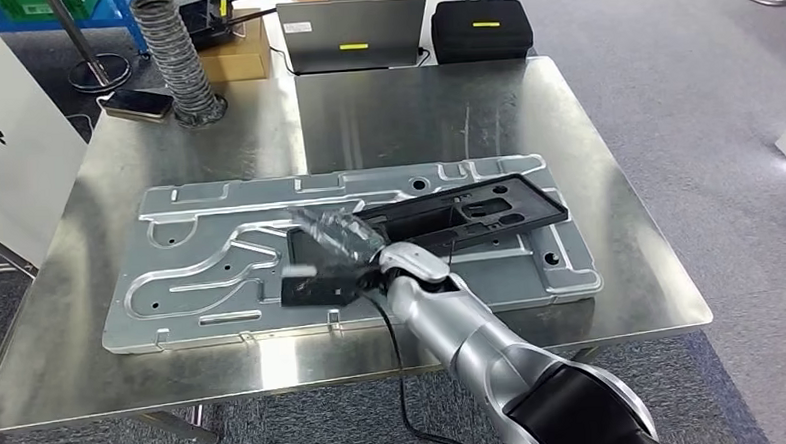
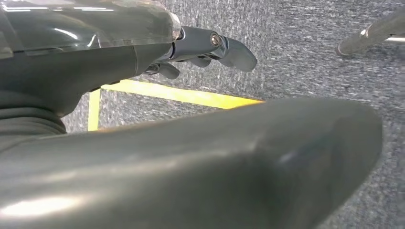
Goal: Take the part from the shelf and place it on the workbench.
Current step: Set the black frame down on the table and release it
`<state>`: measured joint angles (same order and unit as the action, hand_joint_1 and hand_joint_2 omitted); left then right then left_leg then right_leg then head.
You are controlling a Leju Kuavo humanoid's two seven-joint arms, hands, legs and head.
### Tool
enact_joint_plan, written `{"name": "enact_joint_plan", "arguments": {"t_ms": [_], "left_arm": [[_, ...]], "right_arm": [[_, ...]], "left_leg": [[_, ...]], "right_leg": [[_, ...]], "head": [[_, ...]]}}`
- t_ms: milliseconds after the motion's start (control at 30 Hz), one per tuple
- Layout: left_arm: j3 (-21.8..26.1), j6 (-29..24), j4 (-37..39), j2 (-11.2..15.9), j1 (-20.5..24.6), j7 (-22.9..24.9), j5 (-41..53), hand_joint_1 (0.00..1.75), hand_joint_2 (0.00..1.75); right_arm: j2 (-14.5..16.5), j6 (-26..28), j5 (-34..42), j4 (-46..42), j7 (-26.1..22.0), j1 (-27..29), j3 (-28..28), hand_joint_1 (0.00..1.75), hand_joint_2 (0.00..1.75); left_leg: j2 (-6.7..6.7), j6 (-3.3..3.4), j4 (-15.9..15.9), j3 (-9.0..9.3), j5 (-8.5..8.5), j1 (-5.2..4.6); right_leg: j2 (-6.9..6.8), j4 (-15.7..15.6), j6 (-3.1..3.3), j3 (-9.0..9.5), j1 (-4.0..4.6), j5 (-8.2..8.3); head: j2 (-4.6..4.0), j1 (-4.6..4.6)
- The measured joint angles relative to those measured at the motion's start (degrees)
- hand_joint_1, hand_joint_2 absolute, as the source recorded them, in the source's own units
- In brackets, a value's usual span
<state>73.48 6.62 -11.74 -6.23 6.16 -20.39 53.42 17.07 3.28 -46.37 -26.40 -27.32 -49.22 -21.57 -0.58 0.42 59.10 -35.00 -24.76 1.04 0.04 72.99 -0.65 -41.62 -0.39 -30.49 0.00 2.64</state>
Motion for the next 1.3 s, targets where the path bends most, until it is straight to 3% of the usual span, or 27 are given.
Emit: {"name": "enact_joint_plan", "arguments": {"t_ms": [33,100,167,233,300,400,433,467,500,567,633,767,833,900,933,967,1000,1033,1100,1133,1167,1233,1267,1300], "left_arm": [[0.03,0.43,0.00,-0.01,-0.04,-0.30,-0.29,0.00,0.00],[0.11,1.36,0.06,-0.20,-0.11,-0.94,-0.92,0.00,0.00],[0.26,2.44,0.13,-0.40,-0.22,-1.70,-1.72,0.00,0.00],[0.49,3.54,0.13,-0.42,-0.45,-2.48,-2.60,0.00,0.00],[0.89,4.16,0.13,-0.48,-0.85,-3.09,-3.43,0.00,0.00],[1.89,4.34,0.13,-0.49,-1.30,-3.72,-4.67,0.00,0.00],[2.23,4.34,0.13,-0.45,-1.41,-3.86,-4.98,0.00,0.00],[2.53,4.32,0.13,-0.40,-1.52,-3.95,-5.18,0.00,0.00],[2.79,4.27,0.13,-0.36,-1.61,-4.01,-5.32,0.00,0.00],[3.14,4.17,0.13,-0.24,-1.62,-4.14,-5.36,0.00,0.00],[3.28,4.08,0.13,-0.17,-1.59,-4.19,-5.31,0.00,0.00],[3.60,4.01,0.13,-0.14,-2.02,-4.14,-5.20,0.00,0.00],[3.73,4.01,0.13,-0.05,-1.67,-4.13,-5.01,0.00,0.00],[3.76,4.00,0.13,0.02,-1.34,-4.09,-4.71,0.00,0.00],[3.76,4.00,0.13,0.02,-1.26,-4.05,-4.52,0.00,0.00],[3.76,3.99,0.13,0.02,-1.24,-4.00,-4.39,0.00,0.00],[3.76,3.99,0.13,0.02,-1.22,-3.97,-4.27,0.00,0.00],[3.76,3.98,0.13,0.02,-1.19,-3.96,-4.19,0.00,0.00],[3.76,3.98,0.13,0.02,-1.05,-3.96,-4.15,0.00,0.00],[3.76,3.98,0.13,0.02,-0.98,-3.95,-4.15,0.00,0.00],[3.76,3.95,0.13,0.02,-0.93,-3.90,-4.15,0.00,0.00],[3.76,3.81,0.13,0.02,-0.98,-3.51,-4.09,0.00,0.00],[3.75,3.68,0.13,0.02,-1.02,-3.17,-3.97,0.00,0.00],[3.74,3.54,0.13,-0.02,-1.07,-2.78,-3.78,0.00,0.00]], "right_arm": [[-0.60,0.80,3.53,-2.83,-0.09,0.11,0.89,0.00,0.00],[-2.61,5.18,7.89,-9.47,1.22,0.37,2.20,0.00,0.00],[-5.70,12.71,7.79,-17.01,3.37,1.94,3.42,0.00,0.00],[-9.62,20.26,5.65,-26.03,5.24,5.65,5.71,0.00,0.00],[-13.86,24.93,4.92,-35.37,5.81,10.43,9.46,0.00,0.00],[-19.64,26.81,5.76,-46.63,4.44,19.23,17.75,0.00,0.00],[-21.27,27.03,6.10,-49.60,3.87,22.32,20.91,0.00,0.00],[-22.64,27.45,6.40,-52.08,3.53,25.03,24.01,0.00,0.00],[-23.79,28.04,6.83,-54.20,3.31,27.44,27.06,0.00,0.00],[-25.67,29.19,7.75,-57.59,2.79,32.15,33.80,0.00,0.00],[-26.76,29.83,8.57,-59.43,1.82,37.76,41.86,0.00,0.00],[-26.35,29.74,6.74,-60.08,-0.71,46.64,55.34,0.00,0.00],[-25.01,29.19,4.31,-59.49,-1.32,48.77,59.23,0.00,0.00],[-23.33,28.80,2.68,-58.37,-1.37,50.00,62.12,0.00,0.00],[-22.46,28.65,2.03,-57.73,-1.29,50.45,63.20,0.00,0.00],[-21.58,28.47,1.28,-57.08,-1.15,50.86,64.04,0.00,0.00],[-20.75,28.25,0.45,-56.49,-0.96,51.20,64.68,0.00,0.00],[-20.06,27.95,-0.43,-55.99,-0.83,51.45,65.14,0.00,0.00],[-18.95,27.16,-2.14,-55.12,-0.53,51.62,65.78,0.00,0.00],[-18.46,26.77,-2.83,-54.66,-0.42,51.68,66.00,0.00,0.00],[-18.00,26.36,-3.39,-54.11,-0.35,51.72,66.22,0.00,0.00],[-17.12,25.34,-4.08,-52.56,-0.45,51.83,66.65,0.00,0.00],[-16.71,24.66,-4.24,-51.43,-0.75,51.75,66.92,0.00,0.00],[-16.36,23.95,-4.20,-50.08,-1.21,51.64,67.23,0.00,0.00]], "left_leg": [[-0.08,0.05,-0.01,0.09,-0.03,-0.18],[-0.24,0.02,-0.04,0.20,-0.06,-0.46],[-0.36,-0.23,-0.19,0.24,-0.06,-0.40],[-0.44,-0.61,-0.42,0.42,-0.14,-0.30],[-0.10,-0.94,1.16,0.02,-1.60,-0.43],[0.33,-1.41,11.07,-4.04,-6.84,-0.19],[0.35,-1.60,13.86,-5.31,-7.72,-0.07],[0.37,-1.76,14.46,-5.61,-7.38,0.05],[0.37,-1.87,12.90,-4.85,-6.02,0.17],[0.24,-1.85,5.75,-1.25,-2.45,0.36],[-0.10,-1.34,0.78,1.14,-1.05,0.34],[-0.13,0.15,-0.20,1.22,-0.89,0.07],[0.18,0.96,-0.63,0.99,-0.31,0.18],[0.35,1.36,-0.68,0.30,0.24,0.02],[0.39,1.40,-0.68,-0.13,0.56,-0.07],[0.41,1.36,-0.67,-0.58,0.91,-0.12],[0.42,1.27,-0.65,-1.06,1.29,-0.14],[0.43,1.12,-0.64,-1.54,1.71,-0.15],[0.42,0.62,-0.59,-2.29,2.59,-0.19],[0.41,0.30,-0.68,-2.44,3.03,-0.22],[0.40,-0.05,-0.77,-2.48,3.48,-0.24],[0.38,-0.82,-1.25,-2.44,4.47,-0.29],[0.36,-1.18,-1.18,-2.68,4.38,-0.28],[0.34,-1.49,-0.48,-3.10,3.24,-0.29]], "right_leg": [[0.01,-3.86,0.65,1.83,0.28,2.14],[-0.06,-11.24,1.93,5.26,0.96,4.86],[-0.18,-14.04,2.44,6.47,1.44,5.20],[-0.46,-15.06,2.30,7.06,1.28,5.54],[-0.75,-16.59,2.14,8.18,0.77,6.05],[-1.13,-17.37,2.13,9.10,0.56,6.05],[-1.20,-17.29,2.04,9.18,0.53,5.88],[-1.15,-17.15,1.87,9.22,0.45,5.69],[-1.03,-16.90,1.66,9.26,0.33,5.47],[-0.83,-16.16,1.02,9.37,0.11,4.85],[-0.95,-15.30,0.27,9.21,0.25,4.32],[-0.95,-14.77,-0.75,8.76,0.13,3.91],[-0.62,-11.42,-1.21,7.46,-0.06,0.80],[-0.44,-4.19,-1.60,4.88,-0.27,-3.96],[-0.40,-1.01,-1.72,3.90,-0.35,-5.50],[-0.38,0.45,-1.77,3.80,-0.40,-5.91],[-0.37,-0.27,-1.74,4.82,-0.42,-5.20],[-0.37,-3.12,-1.63,6.96,-0.43,-3.68],[-0.35,-11.59,-1.26,12.65,-0.30,-1.25],[-0.30,-14.58,-0.99,14.50,-0.13,-0.61],[-0.22,-16.30,-0.72,15.41,0.05,-0.51],[-0.07,-16.67,-0.03,14.90,0.20,0.21],[-0.10,-16.85,0.35,14.49,0.08,0.70],[-0.14,-16.93,0.81,13.93,-0.04,1.37]], "head": [[0.00,0.00],[-0.01,0.01],[-0.01,-0.01],[-0.01,-0.01],[-0.01,0.00],[0.00,0.01],[0.00,0.01],[-0.01,0.01],[-0.01,0.01],[-0.01,0.01],[-0.01,-0.02],[0.00,-0.03],[-0.01,-0.04],[-0.01,-0.04],[-0.02,-0.04],[-0.01,-0.04],[-0.01,-0.04],[-0.01,-0.04],[0.00,-0.03],[0.00,-0.03],[-0.01,-0.02],[-0.01,-0.03],[-0.01,-0.03],[-0.01,-0.03]]}}
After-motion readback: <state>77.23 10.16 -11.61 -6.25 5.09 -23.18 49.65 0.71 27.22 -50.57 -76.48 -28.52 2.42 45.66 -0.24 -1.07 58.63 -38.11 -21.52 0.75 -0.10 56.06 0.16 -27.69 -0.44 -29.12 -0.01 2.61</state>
